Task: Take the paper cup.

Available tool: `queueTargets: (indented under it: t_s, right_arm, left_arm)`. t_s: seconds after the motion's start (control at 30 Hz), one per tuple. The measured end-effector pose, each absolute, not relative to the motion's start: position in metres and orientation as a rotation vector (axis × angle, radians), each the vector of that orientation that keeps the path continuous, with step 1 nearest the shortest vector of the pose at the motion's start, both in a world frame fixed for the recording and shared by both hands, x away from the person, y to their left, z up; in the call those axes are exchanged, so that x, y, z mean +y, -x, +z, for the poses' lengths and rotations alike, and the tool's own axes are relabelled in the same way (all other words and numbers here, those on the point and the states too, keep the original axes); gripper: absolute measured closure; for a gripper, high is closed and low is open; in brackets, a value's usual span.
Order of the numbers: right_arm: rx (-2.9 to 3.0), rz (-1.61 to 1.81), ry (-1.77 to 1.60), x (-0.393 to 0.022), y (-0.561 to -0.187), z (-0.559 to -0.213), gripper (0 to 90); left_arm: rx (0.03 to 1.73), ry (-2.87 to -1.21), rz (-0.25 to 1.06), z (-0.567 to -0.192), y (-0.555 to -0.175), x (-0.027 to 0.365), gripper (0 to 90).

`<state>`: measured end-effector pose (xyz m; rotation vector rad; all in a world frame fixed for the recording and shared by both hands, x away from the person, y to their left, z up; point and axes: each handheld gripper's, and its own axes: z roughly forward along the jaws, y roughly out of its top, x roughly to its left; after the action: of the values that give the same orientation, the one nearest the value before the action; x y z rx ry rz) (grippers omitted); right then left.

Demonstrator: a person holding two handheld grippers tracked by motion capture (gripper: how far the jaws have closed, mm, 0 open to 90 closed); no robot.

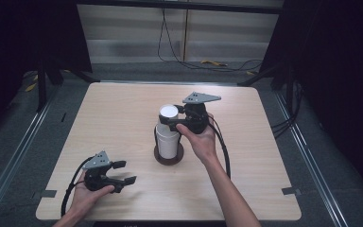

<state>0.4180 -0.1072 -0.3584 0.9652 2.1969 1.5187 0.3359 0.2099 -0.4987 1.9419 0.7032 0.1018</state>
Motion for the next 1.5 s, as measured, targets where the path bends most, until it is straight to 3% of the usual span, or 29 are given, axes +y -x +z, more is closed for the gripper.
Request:
queueTargets:
  t_s: [1.5]
  right_arm:
    - [2.008, 1.71, -0.981, -0.127, -0.41, -0.333, 34.6]
  left_arm:
    - [0.699, -1.946, 0.106, -0.498, -0.336, 0.21, 18.1]
